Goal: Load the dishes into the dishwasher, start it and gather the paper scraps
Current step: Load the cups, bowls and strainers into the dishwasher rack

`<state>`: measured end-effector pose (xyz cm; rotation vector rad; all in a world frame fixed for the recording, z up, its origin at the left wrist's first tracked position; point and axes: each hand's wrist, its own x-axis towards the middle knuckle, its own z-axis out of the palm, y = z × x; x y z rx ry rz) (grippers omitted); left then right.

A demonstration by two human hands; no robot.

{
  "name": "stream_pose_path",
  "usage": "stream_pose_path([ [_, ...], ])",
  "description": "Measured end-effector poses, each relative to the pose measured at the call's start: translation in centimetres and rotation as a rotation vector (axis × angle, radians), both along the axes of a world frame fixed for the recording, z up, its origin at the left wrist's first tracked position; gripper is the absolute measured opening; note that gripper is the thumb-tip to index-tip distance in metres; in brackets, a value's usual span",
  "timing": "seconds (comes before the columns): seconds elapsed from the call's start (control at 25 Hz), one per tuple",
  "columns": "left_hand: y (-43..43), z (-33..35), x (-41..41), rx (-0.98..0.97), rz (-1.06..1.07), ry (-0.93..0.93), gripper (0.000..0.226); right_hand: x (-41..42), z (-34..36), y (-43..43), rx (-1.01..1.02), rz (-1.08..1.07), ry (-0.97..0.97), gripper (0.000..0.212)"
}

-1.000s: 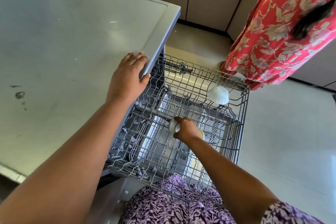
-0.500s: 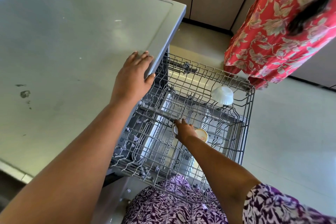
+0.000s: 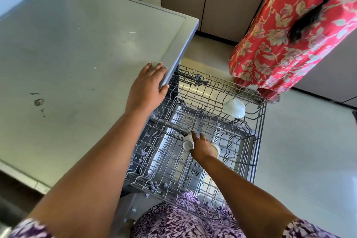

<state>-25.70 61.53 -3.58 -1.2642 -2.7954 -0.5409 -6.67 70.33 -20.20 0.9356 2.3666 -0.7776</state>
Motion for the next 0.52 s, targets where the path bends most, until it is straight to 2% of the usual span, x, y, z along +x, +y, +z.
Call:
stream_pose_path([
  [0.28, -0.6, 0.5, 0.4, 0.016, -0.022, -0.012, 0.049, 0.4, 5.4, -0.7, -0.006, -0.111, 0.179, 0.074],
  [0.52, -6.4, 1.5, 3.7, 0.267, 0.067, -0.171, 0.037, -2.0, 14.1, -3.8, 0.088, -0.163, 0.655, 0.053],
])
